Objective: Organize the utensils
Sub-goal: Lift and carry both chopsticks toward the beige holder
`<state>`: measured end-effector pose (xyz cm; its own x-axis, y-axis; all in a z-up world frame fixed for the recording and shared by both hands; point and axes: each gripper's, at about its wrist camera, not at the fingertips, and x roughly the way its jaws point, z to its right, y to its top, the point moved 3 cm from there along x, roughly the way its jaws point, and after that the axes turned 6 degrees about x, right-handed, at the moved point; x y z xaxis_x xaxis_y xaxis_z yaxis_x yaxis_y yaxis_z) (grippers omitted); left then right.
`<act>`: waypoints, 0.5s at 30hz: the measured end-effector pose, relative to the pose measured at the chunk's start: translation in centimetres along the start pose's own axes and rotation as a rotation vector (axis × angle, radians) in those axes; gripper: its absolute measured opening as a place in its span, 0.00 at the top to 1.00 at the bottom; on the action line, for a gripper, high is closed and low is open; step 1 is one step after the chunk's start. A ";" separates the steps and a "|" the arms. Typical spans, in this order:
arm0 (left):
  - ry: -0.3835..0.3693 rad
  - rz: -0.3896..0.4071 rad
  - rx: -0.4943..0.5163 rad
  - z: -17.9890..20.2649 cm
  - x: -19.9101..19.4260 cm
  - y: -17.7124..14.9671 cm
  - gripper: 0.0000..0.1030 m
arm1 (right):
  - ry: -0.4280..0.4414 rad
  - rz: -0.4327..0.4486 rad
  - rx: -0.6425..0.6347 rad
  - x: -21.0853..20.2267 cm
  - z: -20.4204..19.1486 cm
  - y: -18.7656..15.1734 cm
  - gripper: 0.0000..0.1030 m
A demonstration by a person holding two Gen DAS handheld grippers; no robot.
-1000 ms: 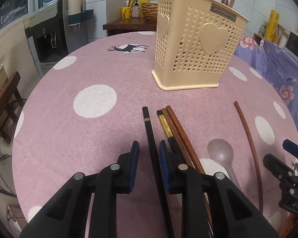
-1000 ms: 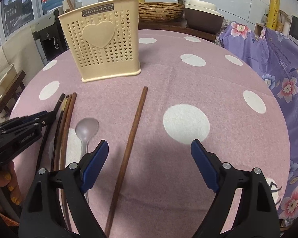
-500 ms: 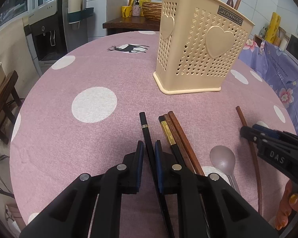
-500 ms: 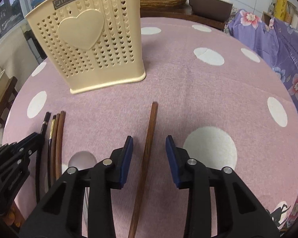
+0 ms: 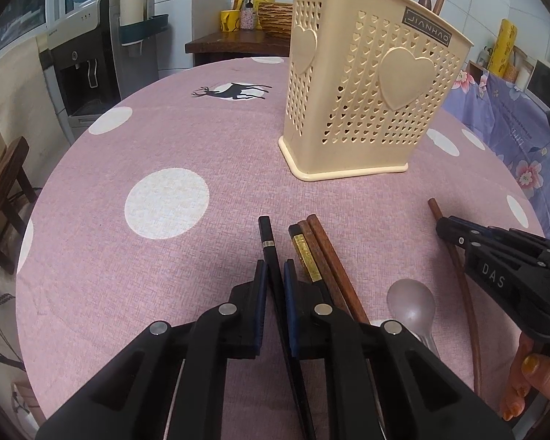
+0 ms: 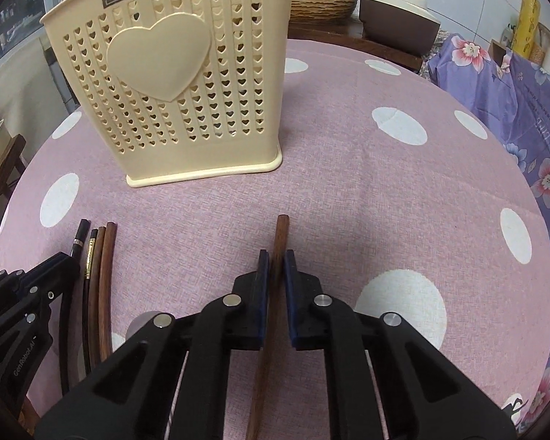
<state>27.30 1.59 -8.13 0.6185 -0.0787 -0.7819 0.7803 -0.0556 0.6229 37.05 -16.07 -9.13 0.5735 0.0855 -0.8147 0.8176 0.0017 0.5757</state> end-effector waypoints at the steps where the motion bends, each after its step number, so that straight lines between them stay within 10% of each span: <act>1: 0.002 0.000 0.002 0.0 0.0 0.0 0.90 | 0.005 -0.002 0.001 0.0 0.1 0.0 0.91; 15: -0.007 0.002 -0.004 0.1 0.1 0.3 0.92 | 0.096 0.009 0.031 -0.8 0.6 0.2 0.92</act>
<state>27.56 1.43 -8.02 0.6194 -0.0858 -0.7803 0.7794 -0.0519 0.6244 36.75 -16.71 -8.43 0.5747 0.1808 -0.7982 0.8144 -0.0299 0.5796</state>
